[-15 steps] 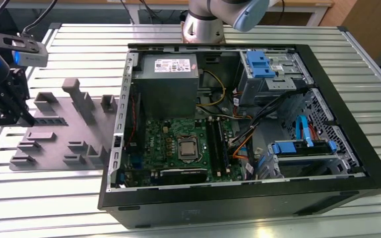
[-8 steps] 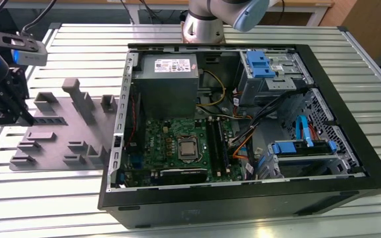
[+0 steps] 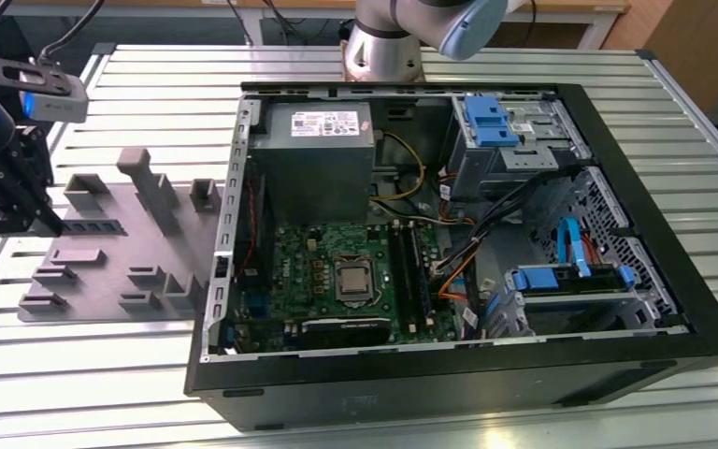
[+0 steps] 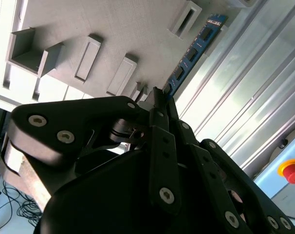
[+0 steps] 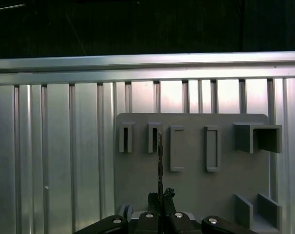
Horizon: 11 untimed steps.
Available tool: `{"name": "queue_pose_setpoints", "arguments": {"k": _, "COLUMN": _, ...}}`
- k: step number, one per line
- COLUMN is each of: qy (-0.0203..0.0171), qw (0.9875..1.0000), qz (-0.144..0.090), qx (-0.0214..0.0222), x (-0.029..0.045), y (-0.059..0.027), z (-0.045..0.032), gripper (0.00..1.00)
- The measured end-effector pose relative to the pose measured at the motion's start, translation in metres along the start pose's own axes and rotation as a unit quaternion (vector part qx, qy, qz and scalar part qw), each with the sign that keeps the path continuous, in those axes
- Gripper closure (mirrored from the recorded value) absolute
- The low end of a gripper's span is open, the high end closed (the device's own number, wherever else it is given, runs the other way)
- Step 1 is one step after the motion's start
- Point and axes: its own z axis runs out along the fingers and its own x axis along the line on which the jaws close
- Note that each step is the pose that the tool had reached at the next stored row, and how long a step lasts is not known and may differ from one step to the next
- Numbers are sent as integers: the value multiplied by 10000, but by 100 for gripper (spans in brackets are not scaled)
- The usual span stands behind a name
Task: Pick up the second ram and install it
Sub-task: 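Pick up the second ram and move it above second insertion slot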
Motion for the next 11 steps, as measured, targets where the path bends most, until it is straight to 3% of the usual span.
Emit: {"name": "queue_pose_setpoints", "arguments": {"k": 11, "qy": 1, "qw": 10000, "qz": 0, "qx": -1, "x": 0, "y": 0, "z": -38, "gripper": 86}}
